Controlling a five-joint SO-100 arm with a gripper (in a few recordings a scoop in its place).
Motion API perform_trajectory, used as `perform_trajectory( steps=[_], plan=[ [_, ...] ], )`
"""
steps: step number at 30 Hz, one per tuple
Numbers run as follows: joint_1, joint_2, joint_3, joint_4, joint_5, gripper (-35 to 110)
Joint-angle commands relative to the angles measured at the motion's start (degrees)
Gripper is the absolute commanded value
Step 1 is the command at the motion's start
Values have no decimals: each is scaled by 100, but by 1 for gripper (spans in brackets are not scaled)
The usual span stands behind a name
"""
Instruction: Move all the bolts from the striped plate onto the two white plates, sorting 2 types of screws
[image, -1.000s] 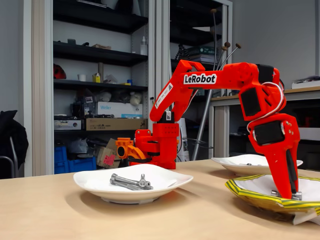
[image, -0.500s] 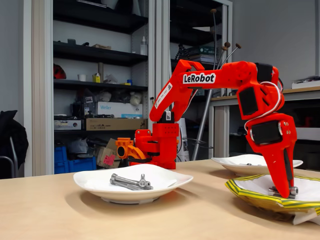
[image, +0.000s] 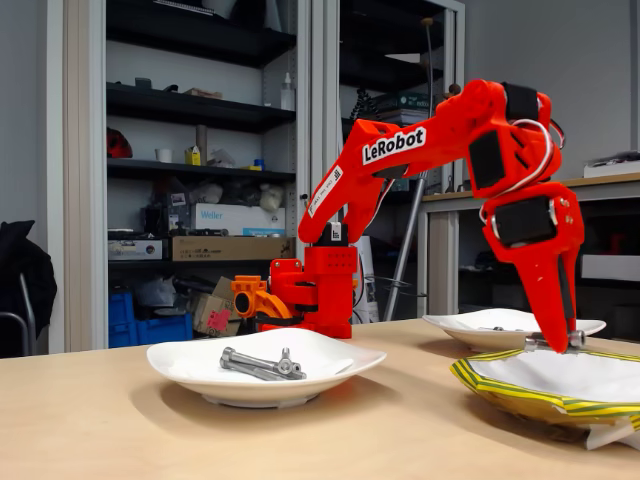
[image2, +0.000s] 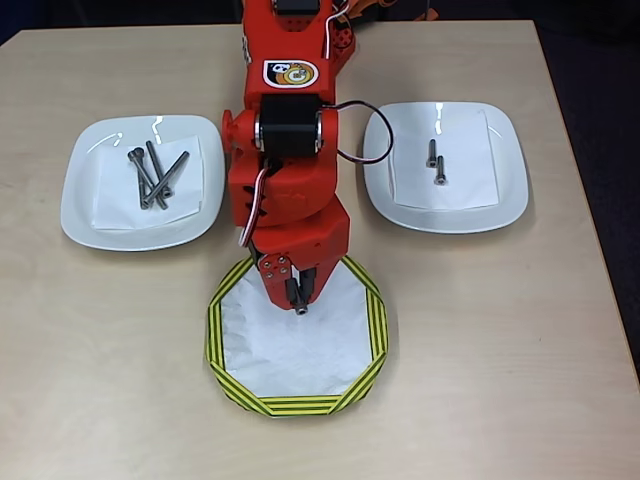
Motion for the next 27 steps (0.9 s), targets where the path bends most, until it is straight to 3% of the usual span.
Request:
perform_trajectory(
  steps=[1, 8, 14, 27],
  plan=[
    [-132, 598, -185, 325, 202, 0],
    [-316, 1169, 237, 791, 448, 0],
    [-967, 2294, 1749, 765, 1213, 0],
    [-3234, 4474, 5247, -703, 3911, 0]
  ],
)
